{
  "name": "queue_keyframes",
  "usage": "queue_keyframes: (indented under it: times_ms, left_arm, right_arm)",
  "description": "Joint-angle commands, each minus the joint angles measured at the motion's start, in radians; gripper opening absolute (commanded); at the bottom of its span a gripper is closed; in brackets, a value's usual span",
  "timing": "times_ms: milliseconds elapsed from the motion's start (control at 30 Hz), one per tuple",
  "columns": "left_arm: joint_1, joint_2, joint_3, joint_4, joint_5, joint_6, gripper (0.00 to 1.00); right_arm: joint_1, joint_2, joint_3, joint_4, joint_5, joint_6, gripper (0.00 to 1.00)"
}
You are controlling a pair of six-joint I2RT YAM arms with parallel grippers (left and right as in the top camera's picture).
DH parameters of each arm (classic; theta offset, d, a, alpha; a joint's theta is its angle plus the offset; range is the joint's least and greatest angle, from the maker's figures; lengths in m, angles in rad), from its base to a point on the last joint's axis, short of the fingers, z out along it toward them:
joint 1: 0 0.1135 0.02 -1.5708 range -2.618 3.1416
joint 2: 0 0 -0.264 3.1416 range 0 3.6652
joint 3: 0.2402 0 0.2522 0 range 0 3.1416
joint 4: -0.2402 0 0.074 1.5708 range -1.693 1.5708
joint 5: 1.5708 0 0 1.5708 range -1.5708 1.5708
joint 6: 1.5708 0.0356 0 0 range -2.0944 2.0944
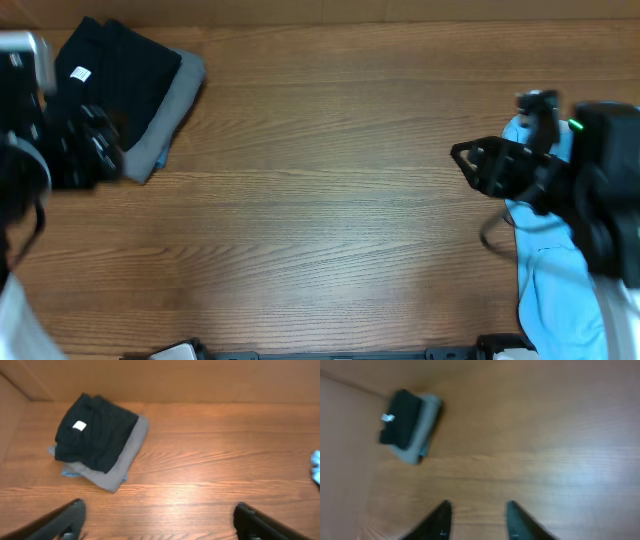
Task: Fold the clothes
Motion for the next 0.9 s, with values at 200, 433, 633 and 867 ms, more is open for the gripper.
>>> queue_keyframes:
  times_ms: [200,433,633,867]
  left_arm:
    - [-0.042,-0.262,-0.077,-0.005,0.011,-0.077,1.0]
    - [-0.041,-0.435,-0.185,-0.005,0.008,-0.142,1.0]
    - [-0.042,-0.476,-0.187,-0.005,0.011,-0.142,1.0]
    - [-0.041,-0.476,-0.187,-0.005,0.011,-0.142,1.0]
  right_arm:
    - [0.005,-0.323,0.067,-0.015,-0.035,-0.036,1.0]
    - [0.005,-0.366,0.065,-0.14,-0.035,-0.036,1.0]
    - [0.006,-0.366,0.062,-0.206,-0.039,-0.035,1.0]
    - [0.005,-0.366,0.062,-0.217,-0.038,-0.032,1.0]
